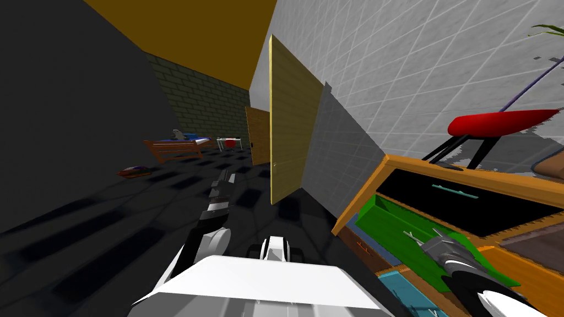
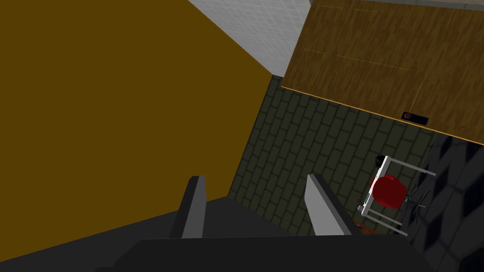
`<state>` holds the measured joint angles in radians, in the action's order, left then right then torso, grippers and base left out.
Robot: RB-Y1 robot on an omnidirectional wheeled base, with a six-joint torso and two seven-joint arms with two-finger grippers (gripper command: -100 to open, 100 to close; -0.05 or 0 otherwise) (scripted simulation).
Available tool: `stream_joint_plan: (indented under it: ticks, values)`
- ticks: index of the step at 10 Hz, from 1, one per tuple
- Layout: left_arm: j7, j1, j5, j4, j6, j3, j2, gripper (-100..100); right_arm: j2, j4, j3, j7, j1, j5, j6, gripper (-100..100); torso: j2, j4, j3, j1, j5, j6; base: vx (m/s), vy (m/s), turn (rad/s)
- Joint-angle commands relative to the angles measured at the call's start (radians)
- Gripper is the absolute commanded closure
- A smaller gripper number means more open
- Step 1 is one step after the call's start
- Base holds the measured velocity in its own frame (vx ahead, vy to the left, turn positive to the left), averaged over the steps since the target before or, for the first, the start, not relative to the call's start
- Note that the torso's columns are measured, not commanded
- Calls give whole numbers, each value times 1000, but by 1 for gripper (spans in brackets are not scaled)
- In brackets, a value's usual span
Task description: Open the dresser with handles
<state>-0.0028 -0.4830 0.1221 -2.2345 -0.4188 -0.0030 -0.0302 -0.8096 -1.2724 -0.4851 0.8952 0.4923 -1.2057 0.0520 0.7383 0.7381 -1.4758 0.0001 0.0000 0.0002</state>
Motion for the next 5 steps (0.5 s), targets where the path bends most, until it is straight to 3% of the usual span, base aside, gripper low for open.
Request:
stream_joint_plan:
  ticks: [1, 3, 4, 5]
  values:
    - [0, 0, 0, 0, 0, 0, 0, 0, -81, 50, -13, -39, 33, 58, 2, -100, 1, 0, 0, 1, 1, 0, -70, 89, 218]
    - [0, 0, 0, 0, 0, 0, 0, 0, -74, 34, -2, -39, 47, 63, 11, -100, 2, 2, 0, 7, 7, 1, -35, 45, 55]
    - [0, 0, 0, 0, 0, 0, 0, 0, -73, 36, -1, -40, 47, 63, 8, 0, 1, 2, -1, 6, 7, 1, 0, 0, 0]
    - [0, 0, 0, 0, 0, 0, 0, 0, -70, 37, 1, -40, 48, 63, 7, 0, 0, 1, -1, 5, 6, 1, 0, 0, 0]
